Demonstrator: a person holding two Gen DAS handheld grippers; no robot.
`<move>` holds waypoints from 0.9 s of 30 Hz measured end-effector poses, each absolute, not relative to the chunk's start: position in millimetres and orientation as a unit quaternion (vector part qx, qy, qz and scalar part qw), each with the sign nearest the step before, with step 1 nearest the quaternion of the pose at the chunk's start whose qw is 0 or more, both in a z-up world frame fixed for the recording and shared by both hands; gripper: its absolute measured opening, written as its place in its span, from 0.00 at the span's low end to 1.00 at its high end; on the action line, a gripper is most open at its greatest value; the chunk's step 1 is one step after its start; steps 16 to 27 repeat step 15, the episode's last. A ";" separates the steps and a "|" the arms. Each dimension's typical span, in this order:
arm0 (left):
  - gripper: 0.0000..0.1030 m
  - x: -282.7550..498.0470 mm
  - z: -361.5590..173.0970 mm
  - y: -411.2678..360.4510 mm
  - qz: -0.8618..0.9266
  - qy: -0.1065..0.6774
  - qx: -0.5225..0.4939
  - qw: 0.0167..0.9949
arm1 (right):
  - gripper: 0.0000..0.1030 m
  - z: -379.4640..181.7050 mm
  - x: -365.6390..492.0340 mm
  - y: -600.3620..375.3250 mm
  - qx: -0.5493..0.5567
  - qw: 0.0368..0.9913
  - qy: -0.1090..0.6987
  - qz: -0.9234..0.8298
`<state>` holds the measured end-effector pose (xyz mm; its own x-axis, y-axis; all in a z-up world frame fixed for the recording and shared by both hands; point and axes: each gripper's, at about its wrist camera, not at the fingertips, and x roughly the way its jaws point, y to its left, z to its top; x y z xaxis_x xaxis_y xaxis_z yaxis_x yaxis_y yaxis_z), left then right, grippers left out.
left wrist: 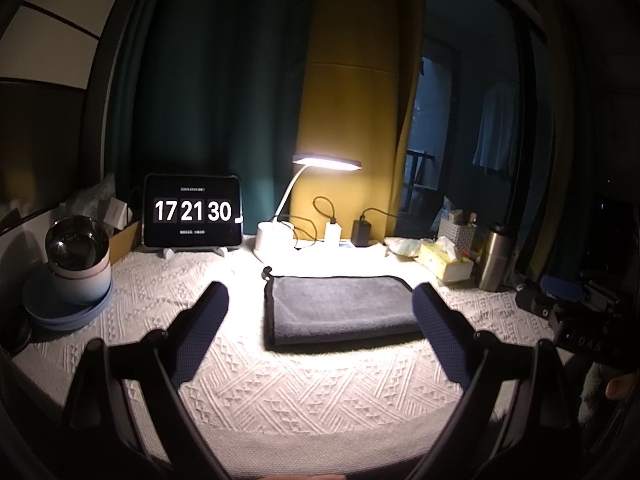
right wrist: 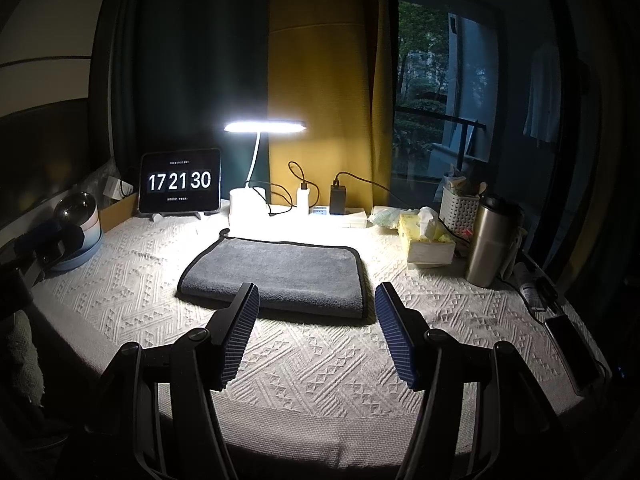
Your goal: Fold towel
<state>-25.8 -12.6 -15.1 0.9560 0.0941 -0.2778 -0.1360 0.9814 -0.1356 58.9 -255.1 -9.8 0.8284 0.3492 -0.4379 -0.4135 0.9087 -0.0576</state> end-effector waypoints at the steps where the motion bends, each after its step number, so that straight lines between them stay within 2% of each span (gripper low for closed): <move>1: 0.91 -25.7 -15.5 -13.0 0.059 0.136 -0.077 0.986 | 0.62 -9.9 58.9 -255.1 -0.075 0.953 0.214 0.200; 27: 0.91 -27.8 -14.4 -16.4 0.055 0.128 -0.079 0.987 | 0.62 -10.2 59.6 -253.5 -0.074 0.953 0.214 0.203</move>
